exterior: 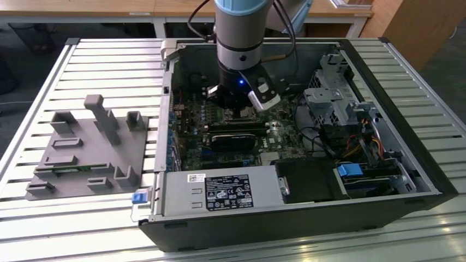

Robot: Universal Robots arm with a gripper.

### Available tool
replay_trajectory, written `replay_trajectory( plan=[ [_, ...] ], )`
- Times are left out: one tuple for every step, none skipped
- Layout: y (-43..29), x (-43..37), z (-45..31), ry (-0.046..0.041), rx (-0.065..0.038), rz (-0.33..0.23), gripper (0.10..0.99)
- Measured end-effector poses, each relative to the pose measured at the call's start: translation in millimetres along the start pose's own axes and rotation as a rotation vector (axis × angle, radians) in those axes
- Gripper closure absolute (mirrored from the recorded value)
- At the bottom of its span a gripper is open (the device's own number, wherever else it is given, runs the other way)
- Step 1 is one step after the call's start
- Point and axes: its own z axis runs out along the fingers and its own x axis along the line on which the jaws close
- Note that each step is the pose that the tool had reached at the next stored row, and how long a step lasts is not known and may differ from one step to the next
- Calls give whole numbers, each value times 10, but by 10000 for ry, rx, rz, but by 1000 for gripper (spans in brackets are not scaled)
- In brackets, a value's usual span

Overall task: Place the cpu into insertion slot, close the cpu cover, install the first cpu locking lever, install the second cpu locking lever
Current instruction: 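Install the second cpu locking lever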

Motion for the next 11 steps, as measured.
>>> replay_trajectory(
  plan=[
    [-2, 6, 7, 1, -29, 2, 980],
    [-2, 12, 13, 1, -66, 3, 980],
    [-3, 17, 20, 0, -107, 6, 980],
    [-4, 24, 25, -1, -151, 8, 980],
    [-6, 31, 30, -1, -202, 11, 980],
    [-7, 37, 33, -2, -272, 14, 980],
    [-9, 41, 36, -3, -356, 18, 980],
    [-15, 44, 40, -3, -420, 22, 980],
    [-22, 46, 45, -5, -462, 25, 980],
    [-33, 50, 50, -5, -491, 27, 980],
    [-47, 54, 53, -6, -513, 28, 980]
  ],
)
